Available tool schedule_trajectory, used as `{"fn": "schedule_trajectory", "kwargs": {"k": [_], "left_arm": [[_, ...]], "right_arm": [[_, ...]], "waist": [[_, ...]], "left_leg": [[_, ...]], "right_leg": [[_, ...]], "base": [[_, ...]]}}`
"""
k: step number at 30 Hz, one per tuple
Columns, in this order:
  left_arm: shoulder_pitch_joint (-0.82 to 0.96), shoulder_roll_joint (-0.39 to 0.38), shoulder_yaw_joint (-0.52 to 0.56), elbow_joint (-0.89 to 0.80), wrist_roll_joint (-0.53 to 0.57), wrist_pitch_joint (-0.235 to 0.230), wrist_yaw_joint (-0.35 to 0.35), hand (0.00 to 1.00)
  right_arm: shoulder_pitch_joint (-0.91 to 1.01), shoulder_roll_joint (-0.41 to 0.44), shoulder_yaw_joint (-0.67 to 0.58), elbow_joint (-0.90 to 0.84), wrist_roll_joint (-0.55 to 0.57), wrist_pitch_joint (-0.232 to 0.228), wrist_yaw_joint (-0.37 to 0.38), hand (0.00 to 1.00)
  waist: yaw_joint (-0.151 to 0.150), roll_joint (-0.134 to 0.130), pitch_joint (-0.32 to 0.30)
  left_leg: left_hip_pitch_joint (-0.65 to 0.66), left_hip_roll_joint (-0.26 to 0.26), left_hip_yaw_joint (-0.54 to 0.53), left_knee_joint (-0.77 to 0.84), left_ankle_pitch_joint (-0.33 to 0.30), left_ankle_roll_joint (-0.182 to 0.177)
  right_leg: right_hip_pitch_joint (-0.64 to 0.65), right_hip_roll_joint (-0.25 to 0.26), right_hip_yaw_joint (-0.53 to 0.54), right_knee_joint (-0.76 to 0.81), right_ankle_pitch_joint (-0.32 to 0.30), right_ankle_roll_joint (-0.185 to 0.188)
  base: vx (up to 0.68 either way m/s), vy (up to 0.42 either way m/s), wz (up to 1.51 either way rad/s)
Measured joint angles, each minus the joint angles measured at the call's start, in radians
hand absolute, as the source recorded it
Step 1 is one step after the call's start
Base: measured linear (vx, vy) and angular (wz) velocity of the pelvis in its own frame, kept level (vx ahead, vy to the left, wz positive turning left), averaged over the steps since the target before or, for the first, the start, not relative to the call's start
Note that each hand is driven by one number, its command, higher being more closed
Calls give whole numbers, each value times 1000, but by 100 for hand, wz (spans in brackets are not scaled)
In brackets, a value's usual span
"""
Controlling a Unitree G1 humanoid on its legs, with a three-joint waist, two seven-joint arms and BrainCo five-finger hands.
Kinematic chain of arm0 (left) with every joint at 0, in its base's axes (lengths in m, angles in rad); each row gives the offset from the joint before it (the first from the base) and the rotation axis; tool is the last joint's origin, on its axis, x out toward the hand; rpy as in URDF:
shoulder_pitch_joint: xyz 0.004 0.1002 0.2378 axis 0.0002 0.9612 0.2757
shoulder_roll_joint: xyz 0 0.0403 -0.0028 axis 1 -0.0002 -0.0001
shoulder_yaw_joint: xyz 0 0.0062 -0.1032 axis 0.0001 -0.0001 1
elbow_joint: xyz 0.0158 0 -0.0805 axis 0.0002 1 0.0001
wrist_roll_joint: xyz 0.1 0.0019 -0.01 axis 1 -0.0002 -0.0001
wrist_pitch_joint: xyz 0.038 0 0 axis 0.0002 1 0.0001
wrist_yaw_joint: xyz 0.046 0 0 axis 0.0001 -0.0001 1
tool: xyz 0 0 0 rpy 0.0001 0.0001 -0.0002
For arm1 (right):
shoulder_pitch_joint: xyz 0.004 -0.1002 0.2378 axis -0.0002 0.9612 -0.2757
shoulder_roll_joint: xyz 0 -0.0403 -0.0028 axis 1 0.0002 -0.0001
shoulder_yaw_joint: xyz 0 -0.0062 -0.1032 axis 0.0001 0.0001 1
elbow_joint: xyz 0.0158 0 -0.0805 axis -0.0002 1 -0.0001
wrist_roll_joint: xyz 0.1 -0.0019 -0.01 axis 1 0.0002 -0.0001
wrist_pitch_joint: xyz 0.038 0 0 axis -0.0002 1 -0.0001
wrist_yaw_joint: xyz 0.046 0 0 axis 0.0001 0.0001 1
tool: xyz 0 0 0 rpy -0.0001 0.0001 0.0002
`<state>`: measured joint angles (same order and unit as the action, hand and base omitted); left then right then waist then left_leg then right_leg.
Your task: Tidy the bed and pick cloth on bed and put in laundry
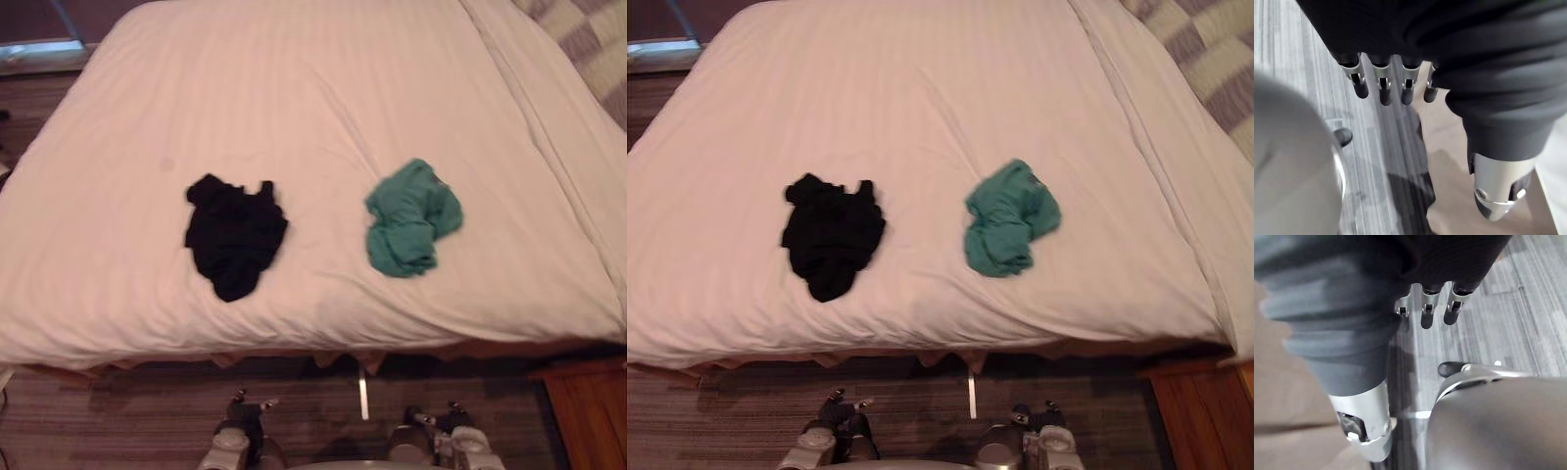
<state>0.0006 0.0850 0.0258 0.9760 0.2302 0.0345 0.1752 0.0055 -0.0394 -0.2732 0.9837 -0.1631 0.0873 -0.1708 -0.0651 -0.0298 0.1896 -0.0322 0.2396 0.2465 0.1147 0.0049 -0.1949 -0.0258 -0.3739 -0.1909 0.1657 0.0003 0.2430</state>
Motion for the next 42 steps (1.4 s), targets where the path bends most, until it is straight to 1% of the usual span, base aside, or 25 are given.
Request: {"fn": "schedule_trajectory", "kwargs": {"k": [1, 2, 3, 4, 5, 6, 7, 8, 9, 14, 17, 20, 22, 24, 26, 27, 29, 30, 31, 34, 35, 37, 38, 39, 42], "left_arm": [[-3, 7, -2, 1, 0, 0, 0, 0], [-8, 21, -15, 3, -1, 0, 0, 0], [-8, 21, -14, 3, -1, 0, -1, 0], [-8, 22, -14, 4, -1, 0, -2, 0], [-15, 25, -21, 5, -1, 1, -2, 0], [-22, 27, -38, 6, 0, 1, -4, 0], [-23, 28, -58, 6, 0, 1, -9, 0], [-27, 19, -72, 10, 1, 1, -26, 0], [-22, 5, -78, 10, 8, 0, -34, 0], [-18, -31, -82, 8, 31, 1, -42, 0], [-4, -35, -73, 8, 40, 1, -41, 0], [4, -28, -53, 7, 39, 1, -40, 0], [16, -26, -16, 8, 36, 1, -39, 0], [30, -43, 88, 15, 12, 1, -34, 0], [62, -46, 293, 17, -51, 13, -8, 0], [68, -42, 346, 17, -68, 21, 1, 0], [98, 1, 560, 16, -117, 40, 28, 0], [107, 15, 600, 15, -122, 44, 30, 0], [137, 75, 711, 10, -129, 57, 48, 0], [156, 155, 808, -27, -129, 67, 58, 0], [158, 206, 833, -65, -128, 66, 80, 0], [151, 254, 838, -112, -128, 63, 102, 0], [141, 291, 830, -174, -128, 56, 134, 0], [135, 301, 824, -199, -128, 54, 142, 0], [113, 356, 730, -384, -127, 25, 199, 0]], "right_arm": [[-6, 6, 5, 1, -3, 0, 2, 0], [-35, 20, 26, 2, -6, -2, 1, 0], [-62, 26, 58, 12, -7, -1, 6, 0], [-68, 32, 73, 12, -9, -1, 14, 0], [-64, 34, 89, 9, -10, -3, 23, 0], [-58, 34, 94, 0, -5, -3, 25, 0], [-52, 34, 97, -8, -4, -2, 26, 0], [-36, 30, 96, -36, 8, -8, 27, 0], [-26, 26, 101, -47, 13, -13, 29, 0], [-15, 15, 192, -72, 18, -39, 50, 0], [-17, 14, 216, -72, 37, -44, 76, 0], [-16, 15, 209, -64, 51, -47, 81, 0], [-14, 17, 148, -44, 57, -49, 79, 0], [3, 13, 37, -14, 64, -45, 66, 0], [23, 7, -133, -7, 108, -34, 36, 0], [34, 2, -169, -7, 117, -33, 32, 0], [82, -30, -310, -17, 146, -11, -6, 0], [89, -38, -329, -26, 152, -6, -12, 0], [129, -70, -378, -86, 156, 3, -36, 0], [165, -100, -407, -212, 153, 4, -58, 0], [169, -126, -419, -296, 150, 2, -77, 0], [162, -156, -422, -381, 142, -3, -98, 0], [134, -186, -424, -443, 132, -17, -122, 0], [127, -195, -424, -463, 128, -22, -129, 0], [72, -242, -422, -562, 111, -44, -161, 0]], "waist": [[1, -6, -3], [17, 5, -1], [29, 19, 3], [27, 24, 7], [19, 20, 5], [18, 23, 7], [17, 24, 7], [3, 32, 16], [-4, 41, 22], [2, 46, 20], [22, 44, 18], [26, 41, 17], [25, 44, 16], [25, 55, 8], [23, 65, -4], [24, 68, -9], [27, 74, -17], [27, 76, -18], [26, 80, -43], [27, 80, -63], [27, 79, -84], [27, 79, -105], [28, 80, -120], [29, 80, -123], [38, 81, -127]], "left_leg": [[9, -4, 15, -2, -11, 7], [32, -10, 65, -16, -18, 15], [51, -7, 104, -30, -22, 25], [53, -10, 111, -30, -24, 32], [54, -9, 108, -28, -25, 41], [56, -2, 102, -29, -23, 44], [58, 3, 99, -29, -22, 45], [73, 3, 83, -40, -10, 51], [94, 3, 82, -62, 2, 51], [111, 6, 122, -117, 34, 70], [130, -9, 173, -144, 34, 70], [135, -22, 185, -155, 34, 70], [140, -27, 185, -158, 34, 70], [156, -30, 180, -170, 35, 70], [162, -32, 175, -180, 35, 70], [163, -33, 172, -183, 35, 69], [183, -33, 167, -189, 36, 68], [187, -32, 168, -193, 36, 68], [191, -34, 170, -208, 39, 63], [192, -34, 170, -208, 39, 62], [189, -33, 171, -208, 38, 62], [185, -33, 169, -208, 38, 61], [185, -33, 165, -208, 38, 61], [185, -33, 164, -208, 38, 61], [179, -34, 146, -208, 38, 62]], "right_leg": [[-15, -9, -4, 31, 20, -20], [-77, -23, -98, 93, 82, -114], [-103, -43, -238, 149, 92, -200], [-118, -54, -295, 201, 60, -214], [-128, -7, -329, 270, -45, -161], [-116, 78, -290, 249, -115, -132], [-95, 154, -231, 207, -166, -147], [-53, 217, -153, 144, -149, -169], [-33, 225, -157, 123, -142, -171], [-16, 262, -122, 15, -68, -175], [-18, 266, -74, -44, -21, -164], [-10, 264, -54, -88, 10, -159], [4, 263, -55, -114, 25, -158], [29, 263, -61, -133, 30, -155], [44, 263, -76, -141, 30, -154], [46, 263, -80, -143, 30, -154], [72, 263, -87, -151, 30, -154], [78, 264, -87, -152, 30, -153], [81, 264, -92, -158, 29, -152], [93, 264, -100, -172, 30, -150], [96, 265, -103, -178, 30, -149], [101, 266, -107, -191, 35, -146], [107, 266, -110, -198, 37, -147], [109, 267, -111, -199, 37, -147], [108, 267, -114, -197, 38, -148]], "base": [[6, 322, -39], [-38, 274, -85], [-42, 254, -92], [-11, 95, -63], [-18, 50, -16], [0, 0, 0], [-23, 8, 25], [-18, 28, 24], [-12, 39, 18], [-4, 22, -21], [-26, 84, -41], [-34, 66, -18], [-14, 19, -3], [5, 15, 7], [6, 13, 8], [48, 4, 14], [64, 5, 14], [20, 9, 7], [0, 0, 0], [13, 2, 6], [0, -3, 11], [2, -7, 8], [0, -8, 8], [-5, -5, 8], [-9, -3, 7]]}}
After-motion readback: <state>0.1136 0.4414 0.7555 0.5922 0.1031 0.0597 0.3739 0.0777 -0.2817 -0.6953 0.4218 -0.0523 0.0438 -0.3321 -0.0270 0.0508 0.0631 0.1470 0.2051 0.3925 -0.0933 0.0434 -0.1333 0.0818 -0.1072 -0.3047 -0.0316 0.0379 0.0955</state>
